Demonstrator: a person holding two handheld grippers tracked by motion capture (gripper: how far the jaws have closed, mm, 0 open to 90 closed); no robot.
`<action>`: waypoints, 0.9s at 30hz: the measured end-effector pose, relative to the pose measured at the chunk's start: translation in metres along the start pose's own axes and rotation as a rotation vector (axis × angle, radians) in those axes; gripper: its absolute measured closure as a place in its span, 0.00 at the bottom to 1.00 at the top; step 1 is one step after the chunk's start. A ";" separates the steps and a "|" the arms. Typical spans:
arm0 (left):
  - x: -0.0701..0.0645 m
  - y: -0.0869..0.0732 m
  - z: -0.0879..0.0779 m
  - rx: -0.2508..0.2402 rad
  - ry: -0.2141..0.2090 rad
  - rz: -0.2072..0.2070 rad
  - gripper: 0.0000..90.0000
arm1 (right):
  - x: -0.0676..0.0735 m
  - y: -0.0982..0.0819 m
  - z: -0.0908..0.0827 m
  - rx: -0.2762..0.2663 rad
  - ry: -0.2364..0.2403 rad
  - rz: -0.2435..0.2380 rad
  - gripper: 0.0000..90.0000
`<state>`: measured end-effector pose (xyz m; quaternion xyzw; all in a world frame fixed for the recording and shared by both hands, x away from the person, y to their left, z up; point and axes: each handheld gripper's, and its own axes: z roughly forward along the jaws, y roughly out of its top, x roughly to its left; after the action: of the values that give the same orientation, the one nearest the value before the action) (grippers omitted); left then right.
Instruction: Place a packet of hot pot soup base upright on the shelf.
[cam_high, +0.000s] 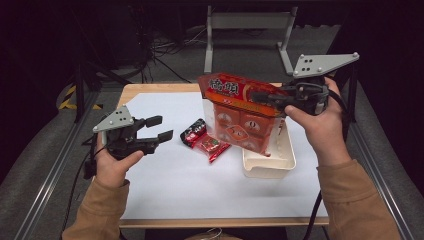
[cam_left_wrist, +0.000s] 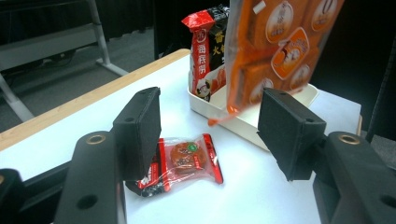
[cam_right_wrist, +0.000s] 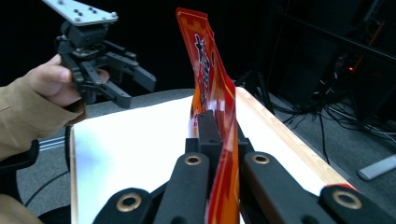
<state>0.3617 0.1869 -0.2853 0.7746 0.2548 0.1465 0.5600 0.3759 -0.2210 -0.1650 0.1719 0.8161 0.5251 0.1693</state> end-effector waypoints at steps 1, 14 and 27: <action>0.000 0.000 0.001 -0.001 0.002 -0.002 0.45 | 0.000 0.000 0.000 0.000 0.000 0.000 1.00; 0.004 -0.003 0.004 0.033 0.013 -0.018 0.44 | -0.025 -0.014 -0.016 -0.007 -0.083 0.017 1.00; 0.006 -0.005 0.007 0.048 0.012 -0.035 0.43 | -0.037 -0.026 -0.026 -0.037 -0.135 0.040 1.00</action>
<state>0.3694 0.1864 -0.2922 0.7824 0.2751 0.1351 0.5422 0.3938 -0.2690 -0.1750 0.2201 0.7894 0.5307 0.2164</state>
